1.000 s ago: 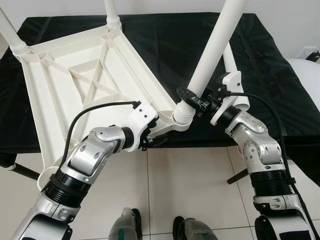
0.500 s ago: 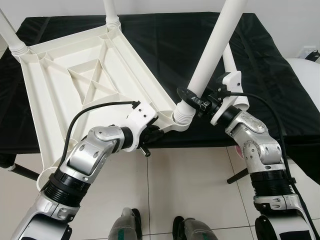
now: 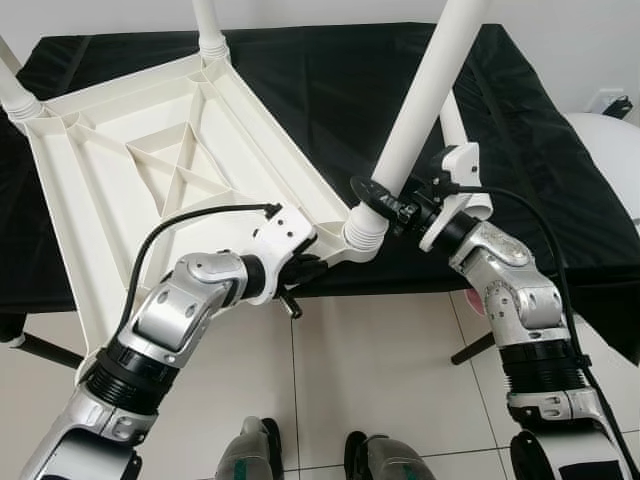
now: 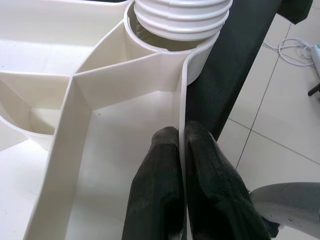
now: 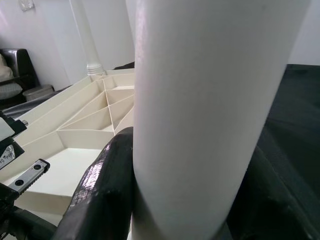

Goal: Building children table

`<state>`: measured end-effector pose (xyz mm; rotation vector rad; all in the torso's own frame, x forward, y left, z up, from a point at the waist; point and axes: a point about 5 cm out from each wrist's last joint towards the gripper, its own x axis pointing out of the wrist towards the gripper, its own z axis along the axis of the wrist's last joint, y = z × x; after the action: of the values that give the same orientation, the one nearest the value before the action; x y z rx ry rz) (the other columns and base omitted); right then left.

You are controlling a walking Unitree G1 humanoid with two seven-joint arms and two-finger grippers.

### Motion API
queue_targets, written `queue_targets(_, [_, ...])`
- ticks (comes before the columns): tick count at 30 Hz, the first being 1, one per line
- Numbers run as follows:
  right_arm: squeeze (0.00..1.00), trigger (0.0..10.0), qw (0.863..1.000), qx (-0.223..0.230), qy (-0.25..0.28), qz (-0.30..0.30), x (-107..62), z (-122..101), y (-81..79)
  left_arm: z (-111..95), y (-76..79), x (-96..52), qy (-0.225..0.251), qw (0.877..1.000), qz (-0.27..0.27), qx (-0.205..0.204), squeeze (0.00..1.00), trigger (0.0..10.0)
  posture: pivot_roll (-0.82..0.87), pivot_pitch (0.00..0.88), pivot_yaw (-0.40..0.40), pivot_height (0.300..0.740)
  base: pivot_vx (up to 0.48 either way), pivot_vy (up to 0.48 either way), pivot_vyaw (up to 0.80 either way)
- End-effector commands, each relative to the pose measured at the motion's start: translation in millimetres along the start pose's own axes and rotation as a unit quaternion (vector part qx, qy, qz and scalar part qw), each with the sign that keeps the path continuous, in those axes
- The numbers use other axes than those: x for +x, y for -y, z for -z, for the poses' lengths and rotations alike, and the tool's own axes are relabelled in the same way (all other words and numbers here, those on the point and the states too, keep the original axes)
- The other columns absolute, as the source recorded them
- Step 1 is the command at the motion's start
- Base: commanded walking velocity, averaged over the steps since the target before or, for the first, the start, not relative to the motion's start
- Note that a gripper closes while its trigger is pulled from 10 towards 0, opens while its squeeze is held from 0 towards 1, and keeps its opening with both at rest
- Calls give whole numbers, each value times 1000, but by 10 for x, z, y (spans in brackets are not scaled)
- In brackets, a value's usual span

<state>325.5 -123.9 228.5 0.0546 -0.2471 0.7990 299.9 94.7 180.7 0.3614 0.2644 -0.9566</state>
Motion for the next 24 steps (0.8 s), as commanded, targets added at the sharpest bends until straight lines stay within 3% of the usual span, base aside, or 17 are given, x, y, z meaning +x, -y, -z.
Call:
queue_targets(1, [0,10000,1000,-14,5,-10,5,-46,-16,91,-8,6,-21,1000,-6,-9,0,10000,-60,165,-11,740,0,0,0])
queue_targets(24, [0,10000,999,-28,-2,-38,89,-12,-32,60,-4,-38,-19,1000,-2,-2,0,10000,-52,177,-15,740,0,0,0])
